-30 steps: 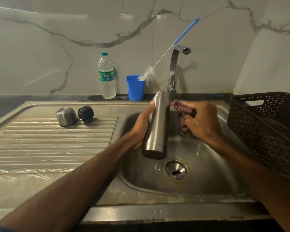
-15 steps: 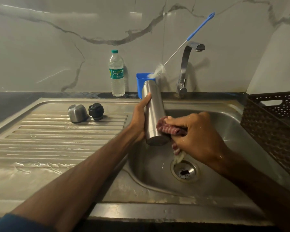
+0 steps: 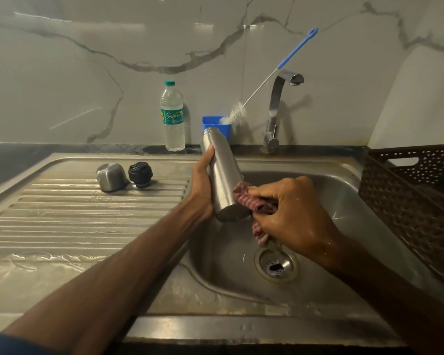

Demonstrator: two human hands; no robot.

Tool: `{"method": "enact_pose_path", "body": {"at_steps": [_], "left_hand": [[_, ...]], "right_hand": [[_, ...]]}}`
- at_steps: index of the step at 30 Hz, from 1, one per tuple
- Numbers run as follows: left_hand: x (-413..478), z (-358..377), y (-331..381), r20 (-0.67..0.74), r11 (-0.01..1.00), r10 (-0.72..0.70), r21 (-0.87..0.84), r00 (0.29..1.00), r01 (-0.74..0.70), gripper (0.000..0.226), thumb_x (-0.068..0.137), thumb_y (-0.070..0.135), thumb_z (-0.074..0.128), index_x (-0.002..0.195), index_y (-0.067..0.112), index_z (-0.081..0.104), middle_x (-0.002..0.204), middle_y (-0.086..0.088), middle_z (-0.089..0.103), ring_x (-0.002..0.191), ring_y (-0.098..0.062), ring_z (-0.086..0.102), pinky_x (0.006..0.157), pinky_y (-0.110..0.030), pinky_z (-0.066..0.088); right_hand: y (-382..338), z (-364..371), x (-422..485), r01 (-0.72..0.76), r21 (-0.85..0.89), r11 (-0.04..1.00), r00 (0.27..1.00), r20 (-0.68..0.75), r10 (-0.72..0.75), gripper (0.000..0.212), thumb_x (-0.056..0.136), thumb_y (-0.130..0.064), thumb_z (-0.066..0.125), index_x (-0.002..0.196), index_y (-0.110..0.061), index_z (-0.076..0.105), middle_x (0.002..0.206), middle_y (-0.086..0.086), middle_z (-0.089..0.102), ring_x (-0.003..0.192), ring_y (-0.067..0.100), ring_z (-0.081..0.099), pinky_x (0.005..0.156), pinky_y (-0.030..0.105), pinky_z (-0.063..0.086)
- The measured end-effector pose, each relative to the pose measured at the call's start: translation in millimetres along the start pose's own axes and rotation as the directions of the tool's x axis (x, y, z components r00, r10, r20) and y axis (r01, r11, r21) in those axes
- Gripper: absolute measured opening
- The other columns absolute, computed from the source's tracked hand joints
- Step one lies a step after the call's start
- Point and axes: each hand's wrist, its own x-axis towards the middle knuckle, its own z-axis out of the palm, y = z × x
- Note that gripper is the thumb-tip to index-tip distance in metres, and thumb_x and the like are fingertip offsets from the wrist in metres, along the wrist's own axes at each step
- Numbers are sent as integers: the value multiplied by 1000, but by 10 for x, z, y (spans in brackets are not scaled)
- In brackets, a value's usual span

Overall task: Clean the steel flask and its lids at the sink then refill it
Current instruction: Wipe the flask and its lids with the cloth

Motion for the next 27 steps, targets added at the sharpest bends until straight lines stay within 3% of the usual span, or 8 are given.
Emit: {"method": "enact_pose_path", "body": {"at_steps": [3, 8, 11, 14, 16, 18, 22, 27], "left_hand": [[16, -52, 32, -28, 998, 13, -66, 1000, -15, 69, 92, 61, 60, 129, 2, 59, 86, -16, 67, 71, -28, 68, 63, -37, 60], [-76, 59, -41, -37, 1000, -27, 3, 999, 27, 74, 92, 62, 60, 135, 2, 58, 86, -14, 71, 68, -26, 71, 61, -34, 59], [-114, 79, -36, 11, 999, -47, 9, 999, 47, 74, 94, 62, 57, 134, 0, 54, 88, -15, 71, 69, -26, 71, 61, -35, 60], [-121, 92, -30, 20, 998, -55, 2, 998, 55, 78, 92, 63, 60, 140, 2, 51, 92, -14, 71, 74, -26, 70, 67, -38, 60], [-162, 134, -43, 23, 997, -70, 35, 997, 70, 72, 93, 61, 60, 137, 4, 55, 90, -13, 71, 73, -26, 70, 68, -38, 62], [-196, 178, -64, 49, 995, -83, 58, 995, 80, 66, 97, 58, 56, 133, 3, 59, 89, -14, 72, 71, -26, 71, 65, -36, 63], [-222, 223, -95, 96, 993, -110, 61, 989, 104, 60, 100, 57, 51, 120, 2, 65, 85, -14, 73, 66, -24, 71, 57, -32, 61], [-249, 294, -192, 124, 983, -143, 129, 982, 127, 63, 96, 58, 56, 123, 3, 67, 97, -20, 71, 74, -30, 71, 63, -38, 62]], "right_hand": [[-37, 48, 1, 78, -92, 993, 996, -24, -81, 43, 78, -10, 88, 119, -13, 76, 104, 5, 79, 81, 9, 76, 76, 25, 63], [161, -4, 45, -59, 51, 997, 997, -46, 62, 22, 86, -2, 79, 107, -10, 81, 78, 4, 78, 53, 9, 72, 48, 32, 61], [142, 25, 25, 6, 68, 998, 998, -63, -2, 29, 87, -13, 82, 116, -12, 78, 81, 5, 79, 49, 9, 70, 45, 31, 60], [216, 77, 62, 77, -23, 997, 989, -122, -80, 34, 86, -17, 84, 120, -16, 77, 98, 2, 80, 65, 6, 74, 60, 26, 63], [325, 32, 111, 46, -61, 997, 987, -152, -55, 27, 87, -17, 82, 114, -18, 80, 96, 0, 80, 73, 8, 74, 66, 28, 63], [385, -19, 121, 38, -60, 997, 987, -153, -47, 23, 88, -18, 80, 111, -19, 81, 94, 0, 80, 75, 9, 75, 65, 32, 64], [346, 23, 133, 139, -112, 984, 975, -160, -156, 37, 85, -22, 79, 122, -22, 76, 116, 0, 77, 100, 14, 74, 86, 34, 63], [519, -56, 183, 31, -120, 992, 975, -214, -57, 23, 91, -14, 77, 113, -19, 80, 97, 0, 80, 81, 12, 75, 69, 25, 61]]}}
